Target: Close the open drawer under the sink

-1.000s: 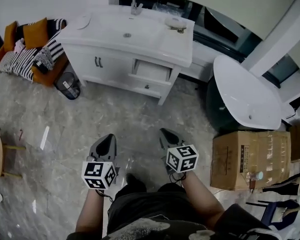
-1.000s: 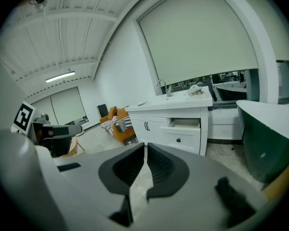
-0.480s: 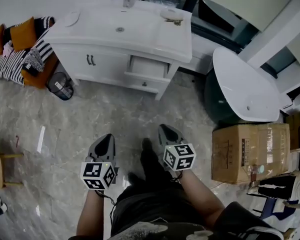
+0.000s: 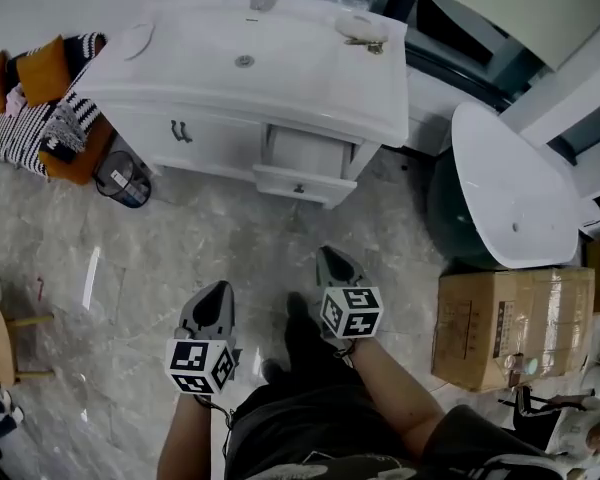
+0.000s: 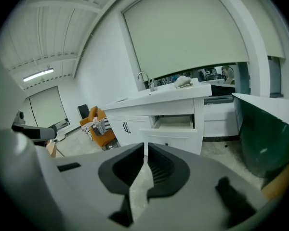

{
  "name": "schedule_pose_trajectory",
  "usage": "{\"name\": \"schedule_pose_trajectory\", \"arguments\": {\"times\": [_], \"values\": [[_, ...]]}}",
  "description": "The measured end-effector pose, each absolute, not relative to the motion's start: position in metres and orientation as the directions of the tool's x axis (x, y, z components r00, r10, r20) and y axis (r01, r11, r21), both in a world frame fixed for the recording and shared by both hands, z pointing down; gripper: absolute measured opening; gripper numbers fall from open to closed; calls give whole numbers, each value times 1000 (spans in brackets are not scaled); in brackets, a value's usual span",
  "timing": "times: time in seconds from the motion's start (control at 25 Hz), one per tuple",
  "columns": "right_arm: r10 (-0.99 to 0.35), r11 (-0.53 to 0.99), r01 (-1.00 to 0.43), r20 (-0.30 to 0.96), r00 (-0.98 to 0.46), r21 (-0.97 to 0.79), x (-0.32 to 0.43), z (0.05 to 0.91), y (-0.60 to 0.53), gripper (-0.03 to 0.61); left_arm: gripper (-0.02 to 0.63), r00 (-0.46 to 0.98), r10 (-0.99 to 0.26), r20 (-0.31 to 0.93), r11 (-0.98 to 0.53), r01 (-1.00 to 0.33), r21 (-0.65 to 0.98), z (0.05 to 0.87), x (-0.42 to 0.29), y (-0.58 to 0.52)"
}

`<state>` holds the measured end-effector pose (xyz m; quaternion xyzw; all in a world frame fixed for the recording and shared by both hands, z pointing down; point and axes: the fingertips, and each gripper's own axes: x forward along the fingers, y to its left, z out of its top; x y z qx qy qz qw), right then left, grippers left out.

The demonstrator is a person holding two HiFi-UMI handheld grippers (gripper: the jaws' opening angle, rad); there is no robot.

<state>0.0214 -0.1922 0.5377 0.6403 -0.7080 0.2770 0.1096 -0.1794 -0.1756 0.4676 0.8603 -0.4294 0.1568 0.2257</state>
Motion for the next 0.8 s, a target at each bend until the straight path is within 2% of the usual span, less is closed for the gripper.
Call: {"name": "schedule_pose_trajectory", "arguments": {"times": [0.44,0.48,0.56,0.8], "values": [[-785,-5,-953,591,-185,-304,48,625,-287,41,18,527,-650,547,-454,-847,276,535,-142,-264],[-778,-3,-950,598,-194,-312,50,634,-294,62,18,522,-648,555,-449,-850,275,541,-139,-270],[-765,-5,-945,610,-208,-328,55,651,-307,144,18,514,-645,566,-441,-855,274,553,-132,-282],[-746,9,-956,634,-203,-295,62,696,-347,163,18,520,-635,572,-434,-852,293,590,-108,-313]]}}
